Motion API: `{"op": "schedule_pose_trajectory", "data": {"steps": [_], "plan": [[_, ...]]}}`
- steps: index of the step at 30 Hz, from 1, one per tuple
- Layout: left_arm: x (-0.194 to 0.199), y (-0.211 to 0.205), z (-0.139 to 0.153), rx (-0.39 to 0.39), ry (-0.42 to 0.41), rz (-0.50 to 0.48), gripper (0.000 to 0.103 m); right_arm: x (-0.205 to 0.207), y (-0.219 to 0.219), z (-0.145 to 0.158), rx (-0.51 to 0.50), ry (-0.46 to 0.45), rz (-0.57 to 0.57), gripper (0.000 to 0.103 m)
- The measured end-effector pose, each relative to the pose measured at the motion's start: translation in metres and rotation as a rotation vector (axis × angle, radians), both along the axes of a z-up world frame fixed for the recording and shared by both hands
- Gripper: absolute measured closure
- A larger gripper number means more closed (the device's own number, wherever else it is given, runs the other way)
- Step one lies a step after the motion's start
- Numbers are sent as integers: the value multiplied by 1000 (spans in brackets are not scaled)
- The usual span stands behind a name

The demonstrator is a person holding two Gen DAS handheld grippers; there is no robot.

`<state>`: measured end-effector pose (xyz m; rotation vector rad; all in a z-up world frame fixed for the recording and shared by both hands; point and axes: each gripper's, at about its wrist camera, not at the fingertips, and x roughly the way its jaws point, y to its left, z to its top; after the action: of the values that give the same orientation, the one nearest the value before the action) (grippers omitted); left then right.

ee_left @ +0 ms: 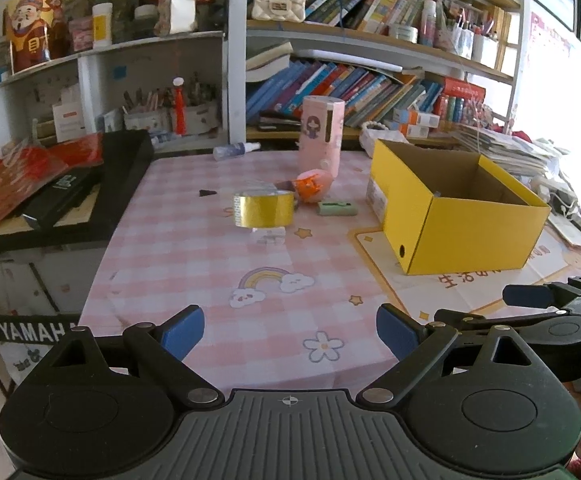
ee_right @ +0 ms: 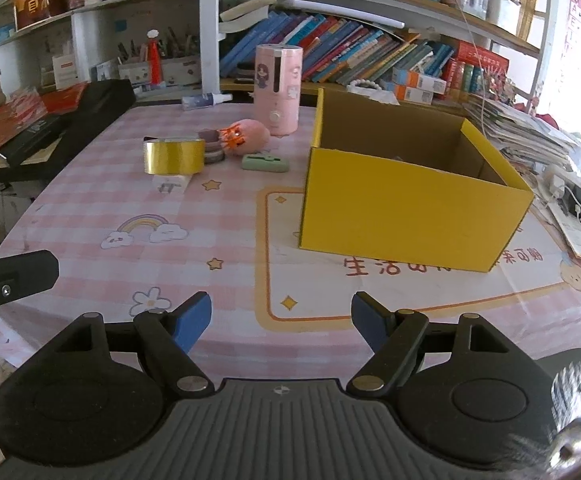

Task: Organize objects
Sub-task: 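Withdraw both grippers from the box back over the table, then grasp the gold tape roll with the left gripper and lift it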

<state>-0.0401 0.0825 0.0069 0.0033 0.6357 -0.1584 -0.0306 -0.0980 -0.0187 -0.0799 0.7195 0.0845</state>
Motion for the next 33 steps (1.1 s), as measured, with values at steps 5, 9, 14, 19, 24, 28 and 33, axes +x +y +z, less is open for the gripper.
{"op": "schedule_pose_trajectory", "data": {"steps": [5, 9, 14, 19, 24, 28, 33], "plan": [[3, 6, -1, -6, 5, 9, 8, 3, 9, -1, -6, 5, 18, 27], [8, 11, -4, -14, 12, 29, 8, 8, 13, -2, -4, 10, 34, 29], [18, 14, -7, -23, 22, 53, 8, 15, 20, -3, -18, 6, 72, 32], [34, 16, -8, -14, 22, 71, 8, 33, 26, -4, -26, 0, 104, 32], [51, 19, -10, -17, 24, 96, 9, 56, 31, -3, -30, -7, 127, 32], [68, 21, -9, -18, 18, 118, 9, 74, 35, -2, -36, -17, 154, 36], [91, 24, -9, -25, 17, 150, 10, 100, 37, 2, -36, -52, 167, 45]]}}
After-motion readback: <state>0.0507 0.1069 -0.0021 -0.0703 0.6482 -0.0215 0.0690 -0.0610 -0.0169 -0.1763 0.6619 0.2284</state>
